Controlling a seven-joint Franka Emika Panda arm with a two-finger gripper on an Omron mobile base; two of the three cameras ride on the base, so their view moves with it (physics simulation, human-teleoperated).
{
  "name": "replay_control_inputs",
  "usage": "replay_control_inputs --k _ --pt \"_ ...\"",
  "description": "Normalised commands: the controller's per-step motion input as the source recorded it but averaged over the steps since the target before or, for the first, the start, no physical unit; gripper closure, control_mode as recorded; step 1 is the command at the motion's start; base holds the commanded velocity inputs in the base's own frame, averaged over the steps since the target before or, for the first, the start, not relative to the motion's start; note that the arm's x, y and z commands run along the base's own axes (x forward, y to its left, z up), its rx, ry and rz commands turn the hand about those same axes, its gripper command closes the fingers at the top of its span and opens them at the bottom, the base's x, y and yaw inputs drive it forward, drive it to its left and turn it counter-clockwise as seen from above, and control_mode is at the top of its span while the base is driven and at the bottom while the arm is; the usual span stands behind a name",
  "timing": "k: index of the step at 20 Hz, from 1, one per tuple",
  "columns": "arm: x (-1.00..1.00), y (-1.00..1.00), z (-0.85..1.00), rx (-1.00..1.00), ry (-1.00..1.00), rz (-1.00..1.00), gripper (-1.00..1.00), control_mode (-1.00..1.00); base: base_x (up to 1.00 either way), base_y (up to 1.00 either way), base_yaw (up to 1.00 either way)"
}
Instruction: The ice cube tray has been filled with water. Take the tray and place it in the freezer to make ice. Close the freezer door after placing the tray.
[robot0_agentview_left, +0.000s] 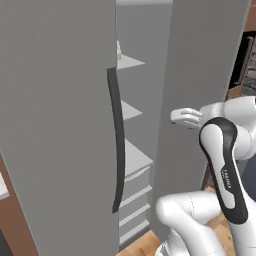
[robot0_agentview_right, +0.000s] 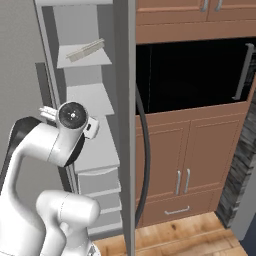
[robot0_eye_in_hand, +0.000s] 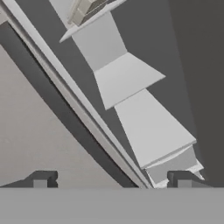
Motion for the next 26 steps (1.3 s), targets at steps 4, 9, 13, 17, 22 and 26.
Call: replay_control_inputs --k 4,9,13,17,22,26 --pt "0.0 0.0 0.0 0.0 0.0 0.0 -1.0 1.0 -0.69 -0.53 0.25" --pt "0.0 0.0 0.0 0.0 0.0 0.0 -1.0 1.0 -0.34 -0.62 0.35" --pt "0.0 0.0 0.0 0.0 0.0 0.0 -1.0 1.0 0.09 -0.57 0.35" --pt "0.0 0.0 0.0 0.0 0.0 0.0 -1.0 1.0 0.18 -0.64 0.39" --pt "0.0 0.0 0.0 0.0 0.0 0.0 -1.0 1.0 -0.15 -0.38 0.44" --pt "0.0 0.0 0.0 0.0 0.0 0.0 -1.0 1.0 -0.25 -0.25 0.38"
